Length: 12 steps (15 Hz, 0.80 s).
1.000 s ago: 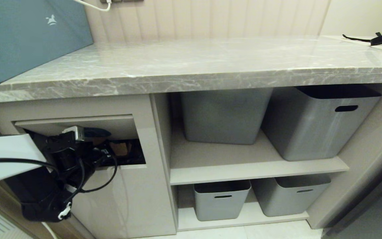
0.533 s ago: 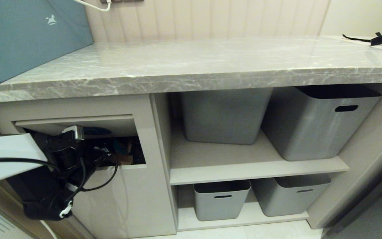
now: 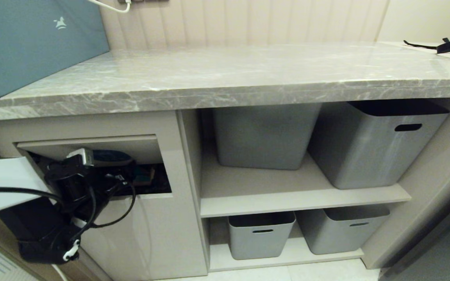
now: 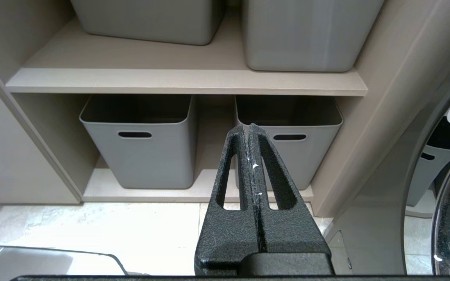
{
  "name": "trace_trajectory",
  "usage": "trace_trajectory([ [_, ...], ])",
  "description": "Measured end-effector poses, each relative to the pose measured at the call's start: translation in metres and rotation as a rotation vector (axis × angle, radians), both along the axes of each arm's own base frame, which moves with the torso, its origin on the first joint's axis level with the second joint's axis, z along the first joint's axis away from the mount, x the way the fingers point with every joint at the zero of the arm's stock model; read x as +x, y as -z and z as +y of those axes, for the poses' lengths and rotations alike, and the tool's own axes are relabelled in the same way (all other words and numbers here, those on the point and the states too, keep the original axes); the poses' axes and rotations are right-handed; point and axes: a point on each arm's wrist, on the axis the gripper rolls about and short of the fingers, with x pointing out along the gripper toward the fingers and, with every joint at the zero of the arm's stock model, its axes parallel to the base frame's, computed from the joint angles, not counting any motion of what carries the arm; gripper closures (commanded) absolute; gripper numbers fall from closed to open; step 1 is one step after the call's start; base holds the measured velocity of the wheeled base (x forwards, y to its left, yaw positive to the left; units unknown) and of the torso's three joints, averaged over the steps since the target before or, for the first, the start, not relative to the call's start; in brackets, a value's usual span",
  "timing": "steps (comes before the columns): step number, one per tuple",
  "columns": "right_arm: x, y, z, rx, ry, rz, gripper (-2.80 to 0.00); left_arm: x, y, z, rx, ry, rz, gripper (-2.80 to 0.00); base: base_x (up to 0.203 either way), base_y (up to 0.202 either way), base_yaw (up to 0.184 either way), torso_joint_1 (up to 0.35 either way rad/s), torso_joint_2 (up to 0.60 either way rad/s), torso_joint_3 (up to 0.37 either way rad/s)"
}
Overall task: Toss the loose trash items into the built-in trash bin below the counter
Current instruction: Put the garbage in the trash can
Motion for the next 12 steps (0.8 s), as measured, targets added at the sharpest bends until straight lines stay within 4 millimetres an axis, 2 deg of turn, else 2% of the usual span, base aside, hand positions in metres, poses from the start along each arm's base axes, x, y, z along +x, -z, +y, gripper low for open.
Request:
trace_trajectory([
  [4,0.000,0.000,0.000,0.000,0.000,0.000,0.00,-0.041,-0.017,0.001,-0.004,0.006,0.012,-2.80,0.000,0.000,0.000,0.000,0.00,0.000],
  [8,0.000,0.000,0.000,0.000,0.000,0.001,0.00,-0.114,-0.015,0.002,-0.003,0.089,0.125,-2.80,0.000,0.000,0.000,0.000,0.00,0.000],
  [10,0.000,0.000,0.000,0.000,0.000,0.000,0.00,-0.141,-0.027,0.002,-0.003,0.123,0.087,-2.80,0.000,0.000,0.000,0.000,0.00,0.000],
  [12,0.000,0.000,0.000,0.000,0.000,0.000,0.00,-0.160,-0.043,0.003,-0.003,0.140,0.011,-2.80,0.000,0.000,0.000,0.000,0.00,0.000],
])
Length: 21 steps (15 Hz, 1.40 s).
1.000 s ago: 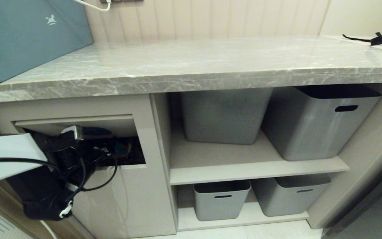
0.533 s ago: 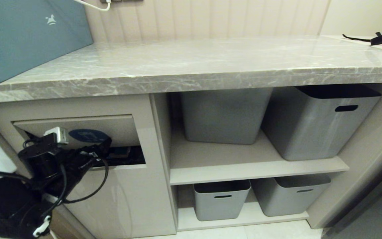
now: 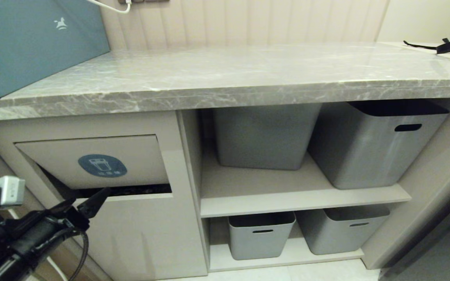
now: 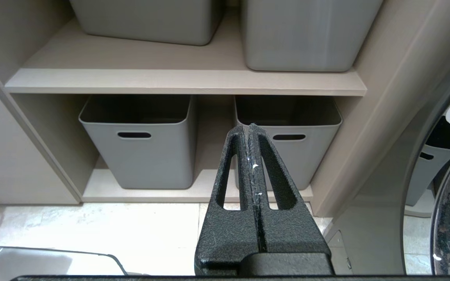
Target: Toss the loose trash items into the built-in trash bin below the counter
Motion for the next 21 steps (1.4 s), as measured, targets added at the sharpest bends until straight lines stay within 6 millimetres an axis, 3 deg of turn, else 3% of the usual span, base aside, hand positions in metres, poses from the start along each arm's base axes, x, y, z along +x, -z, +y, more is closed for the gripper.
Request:
trace_trajectory([
  [5,0.000,0.000,0.000,0.000,0.000,0.000,0.00,-0.043,-0.023,0.001,-0.051,0.045,-0.071,-2.80,0.000,0.000,0.000,0.000,0.00,0.000],
  [11,0.000,0.000,0.000,0.000,0.000,0.000,0.00,-0.121,-0.028,0.005,0.032,0.116,-0.118,-2.80,0.000,0.000,0.000,0.000,0.00,0.000],
  [12,0.000,0.000,0.000,0.000,0.000,0.000,0.00,-0.134,-0.024,0.005,0.049,0.119,-0.117,0.00,0.000,0.000,0.000,0.000,0.00,0.000],
  [15,0.000,0.000,0.000,0.001,0.000,0.000,0.00,-0.164,0.000,0.008,0.131,0.124,-0.070,0.00,0.000,0.000,0.000,0.000,0.00,0.000],
  [21,0.000,0.000,0.000,0.003,0.001,-0.001,0.00,-0.179,0.043,0.012,0.358,0.043,0.196,0.00,0.000,0.000,0.000,0.000,0.00,0.000],
])
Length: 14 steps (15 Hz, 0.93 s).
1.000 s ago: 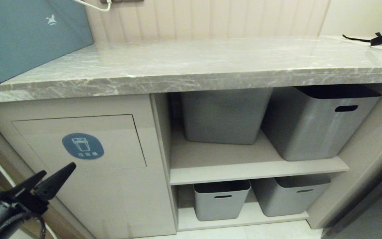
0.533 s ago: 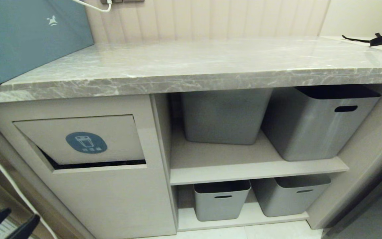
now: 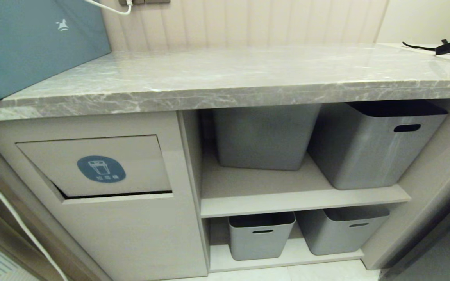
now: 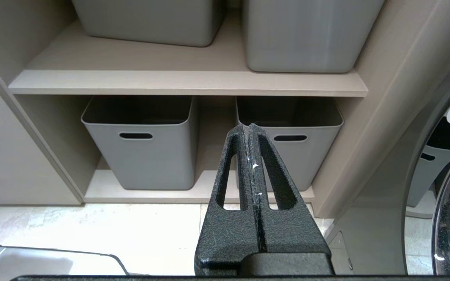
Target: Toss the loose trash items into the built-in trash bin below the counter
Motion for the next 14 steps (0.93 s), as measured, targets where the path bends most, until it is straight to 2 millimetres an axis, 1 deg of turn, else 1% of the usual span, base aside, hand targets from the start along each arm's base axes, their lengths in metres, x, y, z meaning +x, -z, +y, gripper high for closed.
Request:
trace_trajectory([
  [2,0.0000,0.0000,0.0000,0.000,0.000,0.000,0.00,0.0003,0.0014,0.0001,0.007,-0.008,0.035,0.00,0.000,0.000,0.000,0.000,0.00,0.000],
  [5,0.0000,0.0000,0.0000,0.000,0.000,0.000,0.00,0.0030,0.0019,-0.0005,0.014,0.073,0.075,0.00,0.000,0.000,0.000,0.000,0.00,0.000],
  [8,0.0000,0.0000,0.0000,0.000,0.000,0.000,0.00,0.0010,0.0016,-0.0001,0.020,0.119,0.040,0.00,0.000,0.000,0.000,0.000,0.00,0.000],
  [10,0.0000,0.0000,0.0000,0.000,0.000,0.000,0.00,0.0007,-0.0008,0.0002,0.029,0.116,-0.008,0.00,0.000,0.000,0.000,0.000,0.00,0.000],
  [14,0.0000,0.0001,0.0000,0.002,0.001,0.000,0.00,-0.0013,0.0020,0.0004,0.052,0.038,0.020,0.00,0.000,0.000,0.000,0.000,0.00,0.000],
])
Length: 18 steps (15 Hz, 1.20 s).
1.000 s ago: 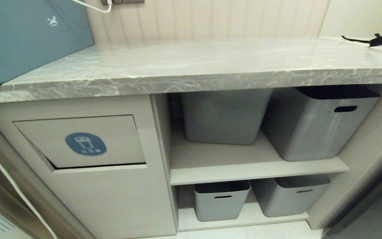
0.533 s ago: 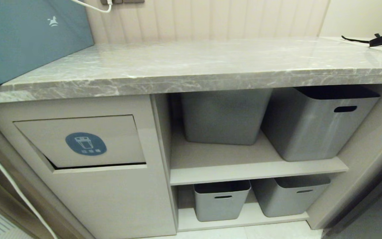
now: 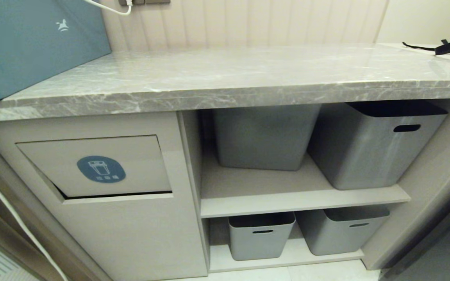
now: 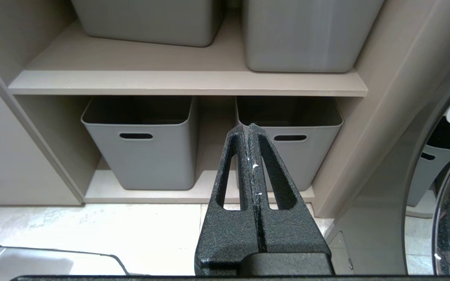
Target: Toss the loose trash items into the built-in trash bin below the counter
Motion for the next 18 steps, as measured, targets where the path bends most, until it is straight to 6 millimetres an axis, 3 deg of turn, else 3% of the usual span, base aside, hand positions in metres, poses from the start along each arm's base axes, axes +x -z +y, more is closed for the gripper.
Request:
trace_trajectory([
  [8,0.000,-0.001,0.000,0.000,0.000,-0.010,0.00,-0.003,0.000,0.000,-0.003,-0.116,-0.055,0.00,0.000,0.000,0.000,0.000,0.00,0.000],
  [13,0.000,-0.001,0.000,0.000,0.000,-0.010,0.00,-0.017,0.002,-0.001,-0.021,-0.092,-0.225,0.00,0.000,0.000,0.000,0.000,0.00,0.000],
  [18,0.000,-0.001,0.000,-0.008,0.000,-0.010,0.00,-0.021,0.003,0.000,-0.043,-0.105,-0.284,0.00,0.000,0.000,0.000,0.000,0.00,0.000],
])
